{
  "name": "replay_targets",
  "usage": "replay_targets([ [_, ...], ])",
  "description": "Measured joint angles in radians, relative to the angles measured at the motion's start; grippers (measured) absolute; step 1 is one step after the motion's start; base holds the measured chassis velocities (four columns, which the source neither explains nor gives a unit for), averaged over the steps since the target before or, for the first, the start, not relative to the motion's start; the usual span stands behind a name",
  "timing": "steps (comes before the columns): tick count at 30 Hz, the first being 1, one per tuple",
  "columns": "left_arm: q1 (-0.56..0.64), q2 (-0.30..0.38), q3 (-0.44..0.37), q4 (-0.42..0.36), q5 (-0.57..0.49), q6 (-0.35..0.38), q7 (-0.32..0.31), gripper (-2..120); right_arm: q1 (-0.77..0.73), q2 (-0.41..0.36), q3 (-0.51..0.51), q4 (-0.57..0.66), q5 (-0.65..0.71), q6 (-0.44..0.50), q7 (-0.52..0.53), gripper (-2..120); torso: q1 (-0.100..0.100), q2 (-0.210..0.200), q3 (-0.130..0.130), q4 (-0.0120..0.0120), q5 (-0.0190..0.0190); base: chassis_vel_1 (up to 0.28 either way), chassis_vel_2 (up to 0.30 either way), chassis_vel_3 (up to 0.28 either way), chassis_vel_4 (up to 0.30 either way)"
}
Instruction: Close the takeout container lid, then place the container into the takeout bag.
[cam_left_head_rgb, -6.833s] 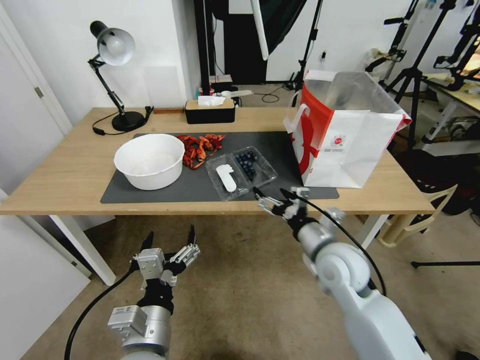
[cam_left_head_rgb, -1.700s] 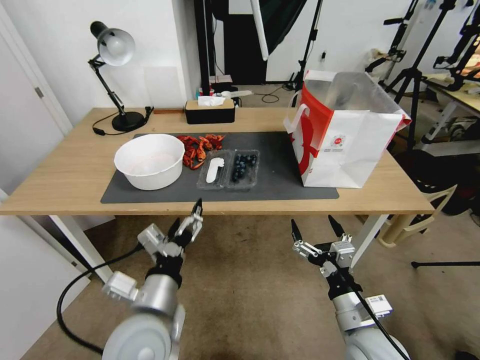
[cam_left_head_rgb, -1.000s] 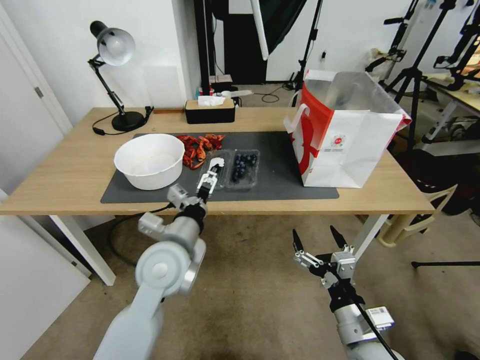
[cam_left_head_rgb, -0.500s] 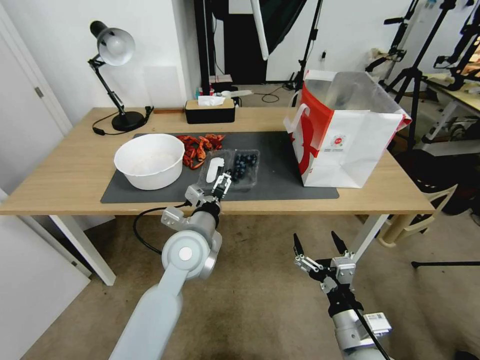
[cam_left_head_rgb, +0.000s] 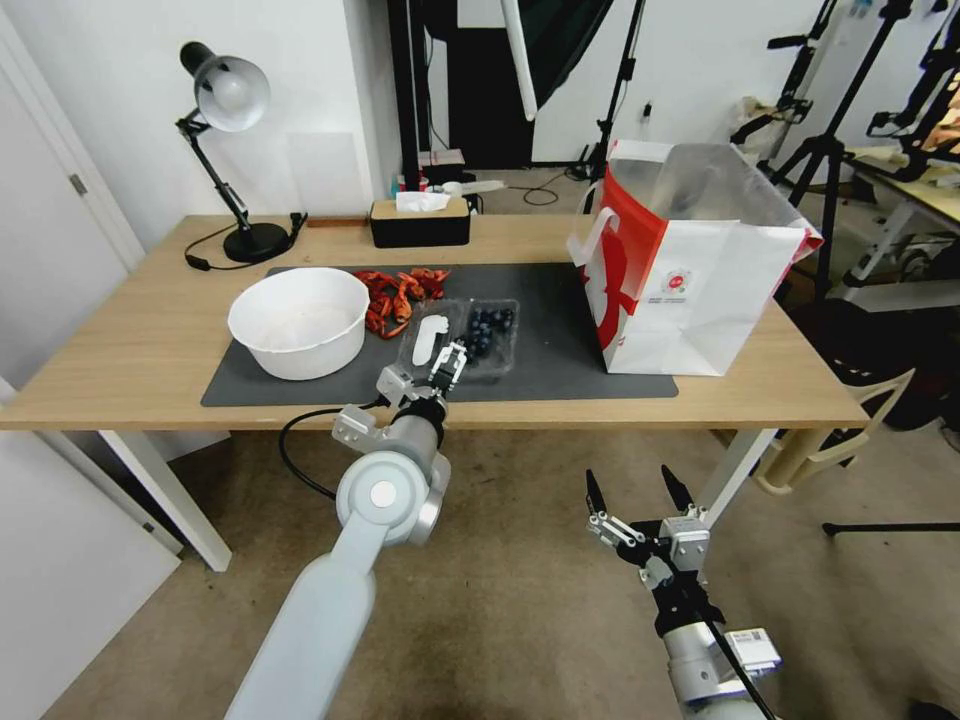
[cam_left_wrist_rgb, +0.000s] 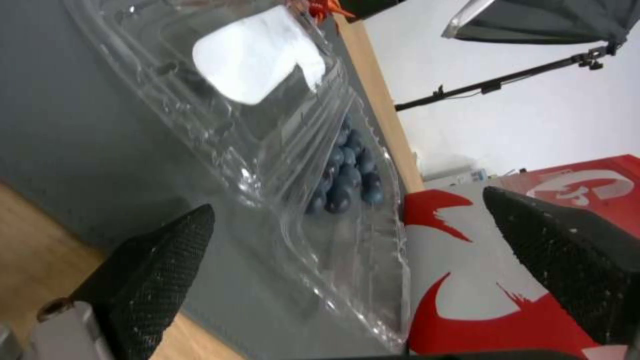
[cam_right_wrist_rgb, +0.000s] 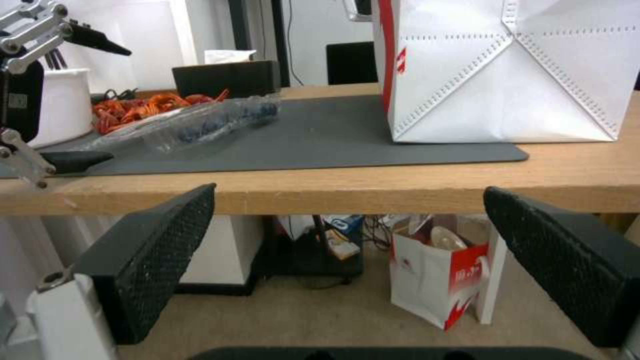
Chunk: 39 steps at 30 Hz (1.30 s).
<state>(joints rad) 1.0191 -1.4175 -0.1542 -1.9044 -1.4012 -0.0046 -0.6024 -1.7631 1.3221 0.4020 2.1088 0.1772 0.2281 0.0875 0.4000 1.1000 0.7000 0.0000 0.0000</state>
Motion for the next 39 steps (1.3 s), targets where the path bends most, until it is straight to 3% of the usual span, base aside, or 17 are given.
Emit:
replay_targets([
  [26, -0.038, 0.000, -0.023, 0.058, -0.009, -0.033, 0.042, 100, 0.000, 0.012, -0.004, -0.015, -0.006, 0.000, -0.002, 100, 0.000, 0.000, 0.000, 0.0000, 0.0000, 0.000, 0.000, 0.000, 0.000],
  [39, -0.029, -0.009, -0.028, 0.078, -0.003, -0.056, 0.140, 100, -0.007, 0.016, -0.011, -0.021, -0.014, 0.007, -0.006, 100, 0.000, 0.000, 0.000, 0.0000, 0.0000, 0.000, 0.000, 0.000, 0.000],
])
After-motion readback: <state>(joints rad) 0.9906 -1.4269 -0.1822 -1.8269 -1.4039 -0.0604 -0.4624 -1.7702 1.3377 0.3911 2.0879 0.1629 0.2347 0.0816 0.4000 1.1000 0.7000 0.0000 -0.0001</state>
